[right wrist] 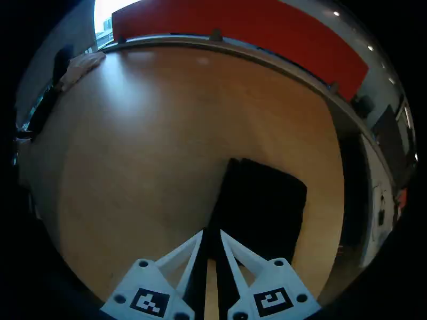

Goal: Fold towel

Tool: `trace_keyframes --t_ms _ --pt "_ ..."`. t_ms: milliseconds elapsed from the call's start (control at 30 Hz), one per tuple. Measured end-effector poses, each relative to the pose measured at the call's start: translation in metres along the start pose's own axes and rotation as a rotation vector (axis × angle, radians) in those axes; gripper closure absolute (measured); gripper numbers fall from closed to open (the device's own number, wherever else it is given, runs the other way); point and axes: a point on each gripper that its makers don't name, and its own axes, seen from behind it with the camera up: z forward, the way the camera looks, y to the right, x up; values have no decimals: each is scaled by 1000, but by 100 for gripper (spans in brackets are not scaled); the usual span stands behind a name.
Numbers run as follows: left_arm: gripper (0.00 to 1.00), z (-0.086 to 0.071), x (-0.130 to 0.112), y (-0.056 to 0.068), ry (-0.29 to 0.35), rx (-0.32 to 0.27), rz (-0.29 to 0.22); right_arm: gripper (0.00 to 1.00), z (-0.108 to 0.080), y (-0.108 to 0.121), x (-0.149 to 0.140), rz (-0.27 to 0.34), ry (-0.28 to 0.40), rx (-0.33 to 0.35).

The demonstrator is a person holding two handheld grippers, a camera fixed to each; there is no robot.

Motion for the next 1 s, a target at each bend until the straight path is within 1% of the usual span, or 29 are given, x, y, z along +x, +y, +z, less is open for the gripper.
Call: trace_keyframes --t_ms 200,267,333,433,467,600,667,733,800,867,933,1000 --pt "2 0 0 -1 0 3 -2 84 1 -1 -3 2 -5 6" --pt "2 1 0 -1 -1 3 -2 74 0 -1 -4 3 -6 10" --pt "2 1 1 -1 -1 2 -2 60 -1 -2 -6 1 -10 11" --pt "2 1 1 -1 -1 2 -3 45 -1 -2 -8 -2 -16 13" --pt "2 1 1 -1 0 2 -3 41 -1 -2 -9 -4 -18 14" --pt "2 2 1 -1 0 2 -3 28 -1 0 -9 -5 -16 3" --pt "2 2 2 -1 1 1 -3 19 -2 1 -9 -4 -13 0" --pt "2 2 2 -1 2 1 -2 15 -2 2 -8 -2 -12 -5" --pt "2 2 3 0 3 1 -2 13 -2 3 -8 -1 -10 -9" --pt "2 2 3 0 4 0 -2 6 -2 3 -7 1 -9 -11" --pt "2 1 3 0 5 0 -2 3 -2 2 -7 3 -8 -11" --pt "2 1 4 -1 6 0 -2 3 -2 2 -6 5 -5 -10"
